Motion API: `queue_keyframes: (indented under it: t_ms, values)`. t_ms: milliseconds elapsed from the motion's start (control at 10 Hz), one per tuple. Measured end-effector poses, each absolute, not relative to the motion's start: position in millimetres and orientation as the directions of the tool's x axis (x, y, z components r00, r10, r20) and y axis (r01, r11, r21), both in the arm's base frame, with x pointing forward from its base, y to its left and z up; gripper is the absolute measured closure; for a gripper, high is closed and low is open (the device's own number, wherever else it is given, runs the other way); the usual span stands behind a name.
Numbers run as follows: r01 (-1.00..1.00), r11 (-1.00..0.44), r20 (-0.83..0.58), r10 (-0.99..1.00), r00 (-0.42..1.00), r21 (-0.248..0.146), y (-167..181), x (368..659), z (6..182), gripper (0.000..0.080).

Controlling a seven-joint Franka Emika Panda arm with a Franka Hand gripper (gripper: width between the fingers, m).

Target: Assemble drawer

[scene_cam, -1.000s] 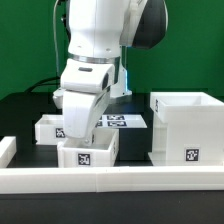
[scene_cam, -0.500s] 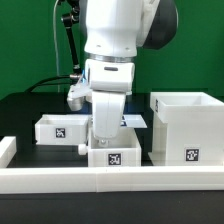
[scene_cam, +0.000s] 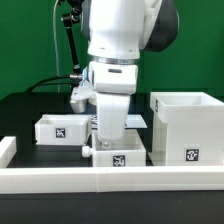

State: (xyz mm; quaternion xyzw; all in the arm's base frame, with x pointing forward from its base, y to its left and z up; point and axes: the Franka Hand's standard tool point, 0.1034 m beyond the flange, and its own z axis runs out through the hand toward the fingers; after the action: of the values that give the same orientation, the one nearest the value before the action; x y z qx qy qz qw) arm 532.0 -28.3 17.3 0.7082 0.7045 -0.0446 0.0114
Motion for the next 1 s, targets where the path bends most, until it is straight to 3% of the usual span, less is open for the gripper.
queue_keyframes:
  t_ms: [200,300,400,1000]
  values:
    - [1.0,0.016,-0.081,0.997,-0.018,-0.023,-19.0,538.7,16.0,0.0758]
    - [0.999,0.029,-0.079,0.996,-0.027,0.026,-17.2,542.5,16.1,0.0758]
    - [1.0,0.025,-0.08,0.997,-0.024,0.012,-19.1,538.9,14.3,0.0758]
    - [1.0,0.002,-0.078,0.997,-0.001,0.012,-3.1,538.2,13.0,0.0758]
